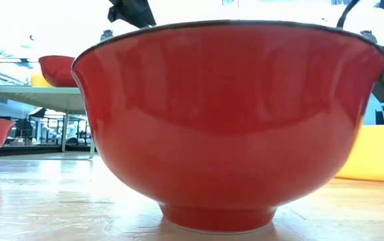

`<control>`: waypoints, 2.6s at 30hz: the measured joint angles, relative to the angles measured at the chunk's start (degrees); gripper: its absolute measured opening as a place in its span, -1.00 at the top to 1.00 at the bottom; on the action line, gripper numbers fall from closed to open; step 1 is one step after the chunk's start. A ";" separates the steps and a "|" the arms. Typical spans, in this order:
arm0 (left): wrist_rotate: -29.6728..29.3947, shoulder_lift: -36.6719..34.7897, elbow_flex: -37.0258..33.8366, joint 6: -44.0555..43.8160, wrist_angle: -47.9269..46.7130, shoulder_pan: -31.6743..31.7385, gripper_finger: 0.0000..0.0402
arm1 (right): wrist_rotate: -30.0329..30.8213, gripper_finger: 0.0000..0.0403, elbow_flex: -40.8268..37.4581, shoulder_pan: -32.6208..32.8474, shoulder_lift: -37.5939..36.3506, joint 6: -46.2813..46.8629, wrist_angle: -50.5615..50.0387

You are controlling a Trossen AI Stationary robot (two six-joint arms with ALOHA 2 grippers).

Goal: Pick & Place Mini bowls
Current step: Stack the yellow bowl on the yellow bowls on the shelf

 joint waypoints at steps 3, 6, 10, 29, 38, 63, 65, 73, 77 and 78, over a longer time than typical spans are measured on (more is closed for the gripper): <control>0.03 0.00 0.00 0.18 -0.02 -0.56 0.23 | 1.45 0.71 0.00 0.00 0.41 0.00 -2.14; 0.04 0.00 0.00 1.49 -0.05 -1.35 0.23 | 2.78 0.94 0.01 0.00 0.31 -0.10 -3.85; 0.09 0.00 0.00 2.88 -0.07 -2.52 0.23 | 3.24 0.97 0.00 -0.02 0.32 -0.48 -5.03; 1.58 2.56 -0.06 3.98 5.05 -5.08 0.23 | 15.92 1.00 9.78 -1.06 -4.34 -2.90 -14.59; 7.75 7.67 -0.02 18.29 12.71 -8.19 0.23 | 17.73 1.00 14.40 -4.25 -4.33 -17.02 -5.12; 23.61 17.01 -0.02 41.93 34.37 -16.35 0.23 | -3.68 1.00 14.49 -10.29 -3.81 -59.72 39.45; 26.82 17.20 -0.07 42.07 35.72 -16.55 0.23 | -3.68 1.00 14.49 -10.43 -3.83 -62.87 40.15; 37.30 17.03 -0.07 40.17 39.07 -16.55 0.23 | -3.74 1.00 15.35 -11.06 -3.81 -69.73 42.12; 36.85 17.04 -0.02 40.13 40.88 -16.62 0.23 | -7.14 1.00 16.09 -11.05 -3.81 -71.74 42.34; 36.87 17.07 -0.02 40.13 41.83 -16.65 0.23 | -8.49 1.00 16.09 -11.05 -3.75 -72.04 42.37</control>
